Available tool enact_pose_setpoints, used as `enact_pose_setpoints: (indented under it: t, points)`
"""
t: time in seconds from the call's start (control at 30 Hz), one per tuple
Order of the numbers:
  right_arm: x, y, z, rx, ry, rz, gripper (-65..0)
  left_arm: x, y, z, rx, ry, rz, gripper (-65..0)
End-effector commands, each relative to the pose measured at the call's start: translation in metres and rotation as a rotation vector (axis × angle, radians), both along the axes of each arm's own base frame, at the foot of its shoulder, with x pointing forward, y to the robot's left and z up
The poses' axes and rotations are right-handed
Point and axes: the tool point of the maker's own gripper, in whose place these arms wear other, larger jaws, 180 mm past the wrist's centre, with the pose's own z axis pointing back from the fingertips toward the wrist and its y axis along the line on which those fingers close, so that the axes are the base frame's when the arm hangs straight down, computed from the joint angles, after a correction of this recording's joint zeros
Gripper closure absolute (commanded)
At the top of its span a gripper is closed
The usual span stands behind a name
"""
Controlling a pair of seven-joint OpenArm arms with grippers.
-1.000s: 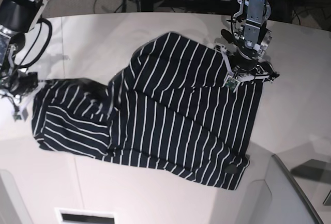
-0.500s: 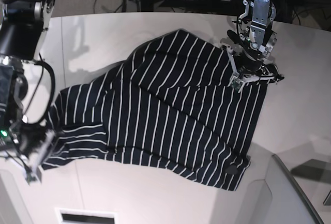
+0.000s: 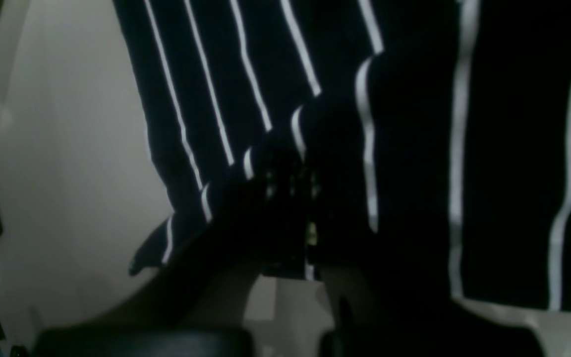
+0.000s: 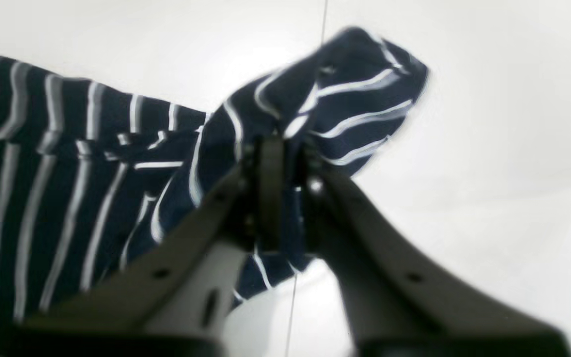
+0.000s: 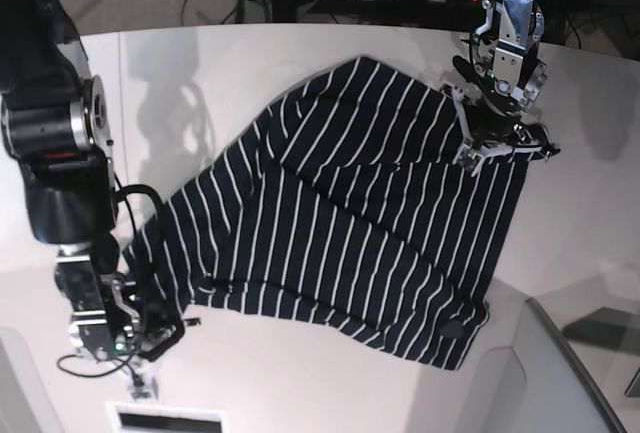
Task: Layout the t-shirt on the table in an organized manner, then fold the t-shirt properly
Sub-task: 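Release the shirt corner and reposition the right gripper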
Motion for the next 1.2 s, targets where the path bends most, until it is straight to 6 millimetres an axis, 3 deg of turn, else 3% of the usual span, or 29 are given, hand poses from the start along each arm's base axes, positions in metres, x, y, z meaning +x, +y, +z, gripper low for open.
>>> enact_pose_setpoints:
  t: [0.0,0.13,0.23,0.33,0.4,0.47,0.6,0.77,1.1,1.17]
  points:
    - [0.025,0.013,0.028,0.008,-0.084,0.027,-15.6,0.000,0.005,0.002,0.012,0.007,0.004,0.0]
    - [0.035,0.019,0.041,-0.028,-0.107,0.065,-36.5,0.005,0.004,0.006,0.014,-0.006,0.003,0.0]
    - [0.026,-0.013,0.073,-0.042,-0.108,-0.004,-38.7,0.012,0.001,0.017,0.013,-0.039,-0.007,0.0]
    - [-0.018,-0.041,0.088,0.016,-0.121,-0.104,-39.2,0.015,-0.002,0.024,0.012,-0.058,-0.015,0.0]
    - [-0.057,-0.055,0.079,0.025,-0.116,-0.117,-39.2,0.019,-0.005,0.031,0.010,-0.082,-0.022,0.0]
    - [-0.085,-0.053,0.050,0.051,-0.075,-0.102,-39.2,0.021,-0.007,0.034,0.007,-0.091,-0.024,0.0]
    - [-0.115,-0.052,-0.007,0.141,-0.007,-0.129,-39.0,0.020,-0.007,0.033,0.007,-0.089,-0.024,0.0]
    - [-0.121,-0.043,-0.041,0.190,0.049,-0.079,-38.9,0.017,-0.006,0.030,0.009,-0.077,-0.022,0.0]
    - [-0.079,-0.027,-0.053,0.286,0.045,-0.075,-38.9,0.007,-0.006,0.022,0.004,-0.052,-0.018,0.0]
    - [-0.075,-0.024,-0.056,0.297,0.059,-0.076,-35.9,0.007,-0.006,0.022,0.006,-0.052,-0.019,0.0]
